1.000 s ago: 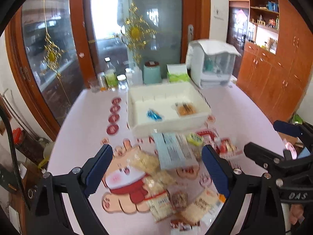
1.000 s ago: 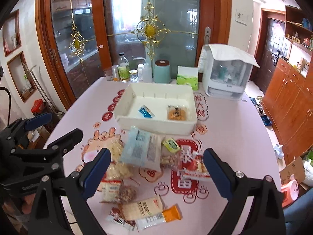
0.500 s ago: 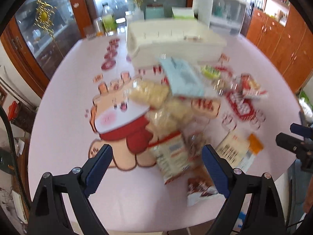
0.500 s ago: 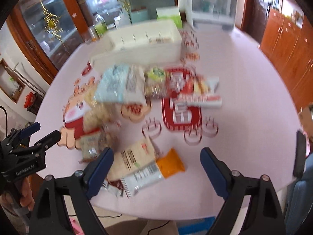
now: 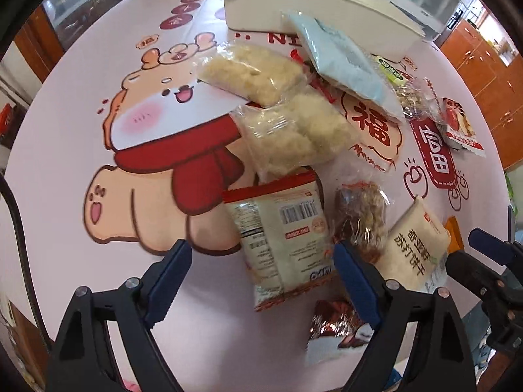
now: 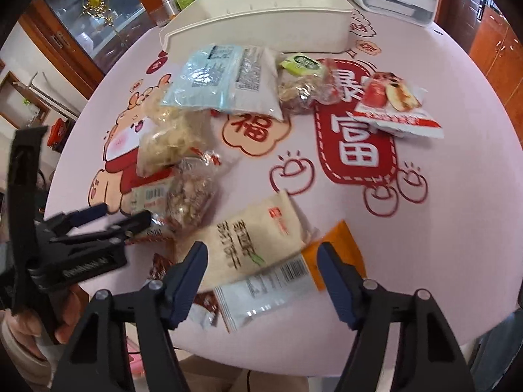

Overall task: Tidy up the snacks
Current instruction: 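Grasp the white snack packet with the left tool while the right tool grasps the nut bag, then carry both packets over the white tray and release them inside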

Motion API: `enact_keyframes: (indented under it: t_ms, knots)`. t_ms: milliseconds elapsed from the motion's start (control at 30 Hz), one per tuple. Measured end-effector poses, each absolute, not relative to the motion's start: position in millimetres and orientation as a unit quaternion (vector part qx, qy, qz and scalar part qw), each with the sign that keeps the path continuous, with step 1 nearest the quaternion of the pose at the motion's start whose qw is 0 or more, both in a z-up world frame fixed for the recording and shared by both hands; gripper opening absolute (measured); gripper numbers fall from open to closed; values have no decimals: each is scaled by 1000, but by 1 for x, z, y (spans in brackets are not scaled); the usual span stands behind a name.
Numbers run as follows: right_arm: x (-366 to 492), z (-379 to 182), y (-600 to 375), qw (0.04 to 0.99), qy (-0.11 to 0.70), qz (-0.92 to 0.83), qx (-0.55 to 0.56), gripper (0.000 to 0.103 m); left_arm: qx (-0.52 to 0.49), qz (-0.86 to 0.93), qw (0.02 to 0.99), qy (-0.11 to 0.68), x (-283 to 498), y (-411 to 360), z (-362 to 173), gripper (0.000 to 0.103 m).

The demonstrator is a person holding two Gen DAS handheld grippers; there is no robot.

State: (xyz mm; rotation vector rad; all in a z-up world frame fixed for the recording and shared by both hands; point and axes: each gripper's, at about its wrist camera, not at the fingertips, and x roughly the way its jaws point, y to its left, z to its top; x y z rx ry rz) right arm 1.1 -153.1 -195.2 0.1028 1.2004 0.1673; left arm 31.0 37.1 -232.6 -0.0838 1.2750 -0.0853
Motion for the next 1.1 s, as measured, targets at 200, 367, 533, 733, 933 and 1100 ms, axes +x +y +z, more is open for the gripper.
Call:
enact_keyframes:
  t_ms: [200,367,533,733,933,1100]
  knots:
    - [16,-195,-148,822,561,87,47,70,-38,-32,803,594,41,27,-244,85]
    - [27,-198,-148,818,566,93,49,70,5,-14,809,587,46,13,-250,84]
    - [40,-202,-143,812,571,106,55,70,5,-12,818,576,42,18,-248,74]
    - [54,-213,-119,802,582,132,40,70,4,-17,823,568,34,33,-246,55]
    - [66,-234,-99,777,609,155,33,51,-1,-24,825,564,24,41,-245,47]
    - [69,-239,-91,772,612,170,28,41,-28,-21,825,564,23,50,-244,46]
